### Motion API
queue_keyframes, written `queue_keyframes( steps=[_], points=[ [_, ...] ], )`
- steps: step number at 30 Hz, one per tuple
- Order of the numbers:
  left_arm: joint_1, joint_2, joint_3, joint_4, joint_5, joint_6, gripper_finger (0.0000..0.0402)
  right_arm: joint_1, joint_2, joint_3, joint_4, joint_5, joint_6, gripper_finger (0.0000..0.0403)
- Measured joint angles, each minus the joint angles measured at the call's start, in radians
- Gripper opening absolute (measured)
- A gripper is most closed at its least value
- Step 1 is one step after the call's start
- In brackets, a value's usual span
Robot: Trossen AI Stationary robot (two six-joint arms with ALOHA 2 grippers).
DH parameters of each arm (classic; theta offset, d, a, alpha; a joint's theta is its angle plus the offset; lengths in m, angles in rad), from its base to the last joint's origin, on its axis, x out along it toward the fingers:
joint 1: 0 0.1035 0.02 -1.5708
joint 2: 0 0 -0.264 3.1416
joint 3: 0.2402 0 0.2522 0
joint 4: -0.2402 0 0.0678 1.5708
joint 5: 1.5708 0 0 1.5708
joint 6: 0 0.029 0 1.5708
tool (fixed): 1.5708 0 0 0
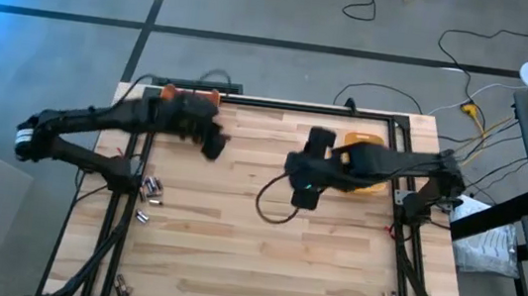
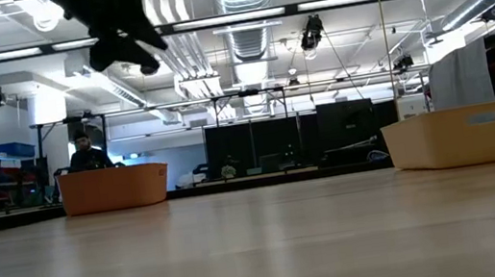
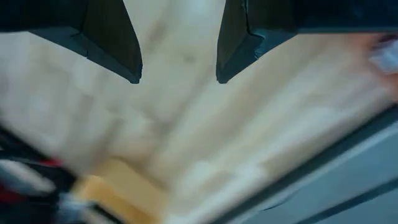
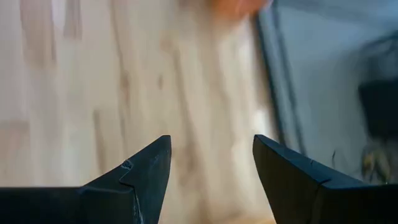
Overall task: Sort batteries
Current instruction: Put the silver battery into the orange bin
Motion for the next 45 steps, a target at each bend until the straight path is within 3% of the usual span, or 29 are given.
queue_keyframes(
  steps=[3,9,12,16,20,26,32,36,40,45],
  points=[
    [-0.142,-0.043,-0.113,0.167,-0.001,-0.056,0.0185,0.024,0.022,-0.102,-0.012,-0.009,0.108,0.0218],
    [-0.328,-0.033,-0.352,0.685,-0.002,-0.228,0.0185,0.09,0.048,-0.397,0.013,-0.064,0.364,0.0215],
    [-0.401,0.007,-0.44,0.907,-0.003,-0.341,0.0185,0.15,0.058,-0.531,0.034,-0.217,0.505,0.0216],
    [-0.502,0.092,-0.499,1.174,-0.003,-0.382,0.0185,0.257,0.058,-0.643,0.079,-0.465,0.702,0.0217],
    [-0.593,0.21,-0.504,1.336,-0.034,-0.378,0.0185,0.405,0.057,-0.698,0.118,-0.597,0.833,0.0216],
    [-0.674,0.387,-0.396,1.38,-0.068,-0.412,0.0185,0.578,0.086,-0.697,0.246,-0.652,0.981,0.0215],
    [-0.7,0.509,-0.228,1.383,0.103,-0.343,0.0185,0.675,0.144,-0.693,0.269,-0.775,1.041,0.0205],
    [-0.7,0.552,-0.135,1.349,0.147,-0.289,0.0185,0.738,0.181,-0.684,0.282,-0.81,1.009,0.0194],
    [-0.7,0.556,-0.074,1.258,0.148,-0.285,0.0185,0.809,0.198,-0.653,0.296,-0.795,0.968,0.0185],
    [-0.705,0.543,-0.055,1.183,0.149,-0.277,0.0185,0.91,0.172,-0.63,0.303,-0.696,0.986,0.0175]
  ],
)
